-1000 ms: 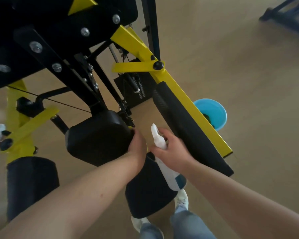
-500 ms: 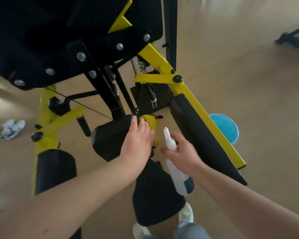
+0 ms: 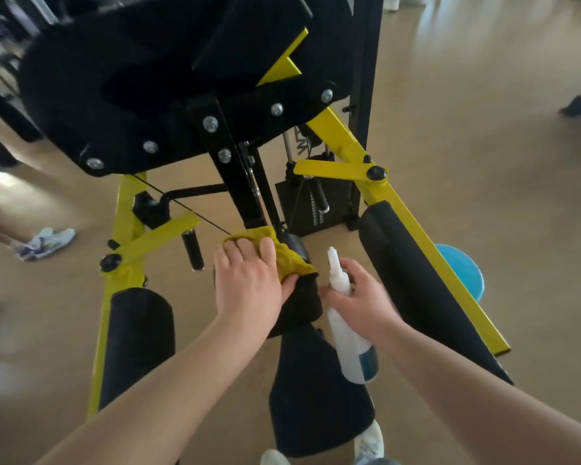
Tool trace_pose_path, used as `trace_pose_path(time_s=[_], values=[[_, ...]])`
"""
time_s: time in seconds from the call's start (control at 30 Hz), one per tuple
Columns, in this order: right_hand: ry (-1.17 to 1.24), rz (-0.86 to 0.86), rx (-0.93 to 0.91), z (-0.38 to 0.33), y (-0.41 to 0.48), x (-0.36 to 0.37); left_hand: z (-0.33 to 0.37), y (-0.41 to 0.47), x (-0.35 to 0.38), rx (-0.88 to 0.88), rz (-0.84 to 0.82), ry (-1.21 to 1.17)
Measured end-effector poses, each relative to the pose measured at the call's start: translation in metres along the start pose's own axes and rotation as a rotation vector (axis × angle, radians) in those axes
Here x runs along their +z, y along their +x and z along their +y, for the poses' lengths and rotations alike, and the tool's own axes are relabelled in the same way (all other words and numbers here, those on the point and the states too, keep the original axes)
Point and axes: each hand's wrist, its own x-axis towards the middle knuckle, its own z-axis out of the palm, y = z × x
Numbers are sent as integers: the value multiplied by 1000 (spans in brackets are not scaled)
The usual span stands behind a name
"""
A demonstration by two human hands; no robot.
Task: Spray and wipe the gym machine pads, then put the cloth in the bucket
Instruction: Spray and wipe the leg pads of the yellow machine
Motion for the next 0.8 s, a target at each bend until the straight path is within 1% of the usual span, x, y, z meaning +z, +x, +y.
trace_pose_path(time_s=[0.23,0.3,0.4,0.5,0.6,0.73,0.8], values=[[-19,23,-26,-10,5,-2,45,36,3,300,90,-79],[-22,56,-24,-12,6,-1,45,37,4,344,114,-112],[-46,64,-25,-17,7,1,32,32,14,361,193,-215],[-58,60,-50,-23,8,4,18,21,27,347,254,-279],[-84,63,-86,-32,4,9,2,7,38,283,308,-312],[-107,48,-105,-41,-3,15,-31,-18,61,109,334,-363],[-107,41,-103,-43,-6,18,-44,-30,73,-5,295,-476]])
